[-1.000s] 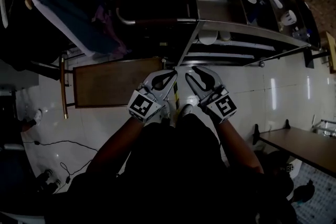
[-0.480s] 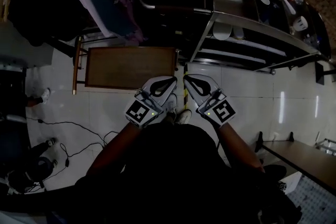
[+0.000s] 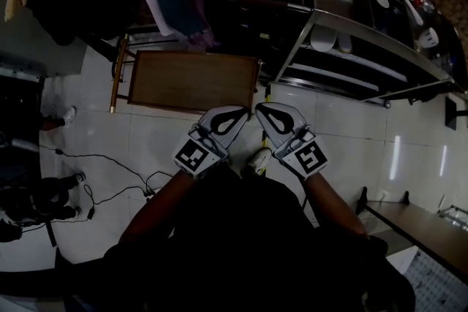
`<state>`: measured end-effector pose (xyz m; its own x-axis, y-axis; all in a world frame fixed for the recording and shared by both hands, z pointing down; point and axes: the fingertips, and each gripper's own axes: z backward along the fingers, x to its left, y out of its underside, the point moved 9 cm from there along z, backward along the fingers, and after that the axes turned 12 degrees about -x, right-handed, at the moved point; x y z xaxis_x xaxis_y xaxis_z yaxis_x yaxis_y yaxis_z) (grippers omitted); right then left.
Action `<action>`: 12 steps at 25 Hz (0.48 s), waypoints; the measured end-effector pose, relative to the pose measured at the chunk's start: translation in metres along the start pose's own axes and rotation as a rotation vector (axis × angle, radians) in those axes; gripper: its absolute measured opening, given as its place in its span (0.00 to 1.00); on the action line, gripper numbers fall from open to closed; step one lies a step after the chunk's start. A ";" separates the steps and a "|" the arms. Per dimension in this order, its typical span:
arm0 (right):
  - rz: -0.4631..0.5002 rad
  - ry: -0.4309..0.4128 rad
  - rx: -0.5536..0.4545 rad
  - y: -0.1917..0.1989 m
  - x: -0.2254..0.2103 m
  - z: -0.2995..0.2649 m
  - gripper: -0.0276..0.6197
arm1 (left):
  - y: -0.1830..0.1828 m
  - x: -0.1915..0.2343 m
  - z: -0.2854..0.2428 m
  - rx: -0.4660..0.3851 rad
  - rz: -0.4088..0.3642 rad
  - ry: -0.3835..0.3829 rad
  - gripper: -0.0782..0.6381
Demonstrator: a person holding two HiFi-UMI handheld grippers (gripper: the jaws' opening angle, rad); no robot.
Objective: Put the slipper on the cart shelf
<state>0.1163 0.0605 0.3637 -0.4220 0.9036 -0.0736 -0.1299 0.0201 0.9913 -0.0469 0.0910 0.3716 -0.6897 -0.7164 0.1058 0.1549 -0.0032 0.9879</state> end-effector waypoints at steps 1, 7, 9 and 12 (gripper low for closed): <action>0.008 0.001 0.001 -0.002 0.001 -0.002 0.05 | -0.003 0.000 0.002 0.000 -0.002 0.008 0.11; 0.050 0.019 -0.006 -0.012 0.016 -0.016 0.05 | -0.014 0.012 0.010 -0.019 -0.011 0.053 0.11; 0.051 0.027 -0.002 -0.011 0.023 -0.020 0.05 | -0.018 0.017 0.013 -0.028 -0.016 0.059 0.11; 0.045 0.027 0.008 -0.007 0.034 -0.025 0.05 | -0.022 0.022 0.019 -0.043 -0.008 0.061 0.11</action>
<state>0.0804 0.0802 0.3511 -0.4516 0.8916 -0.0322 -0.1030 -0.0163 0.9946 -0.0786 0.0890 0.3548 -0.6470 -0.7572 0.0899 0.1810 -0.0381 0.9827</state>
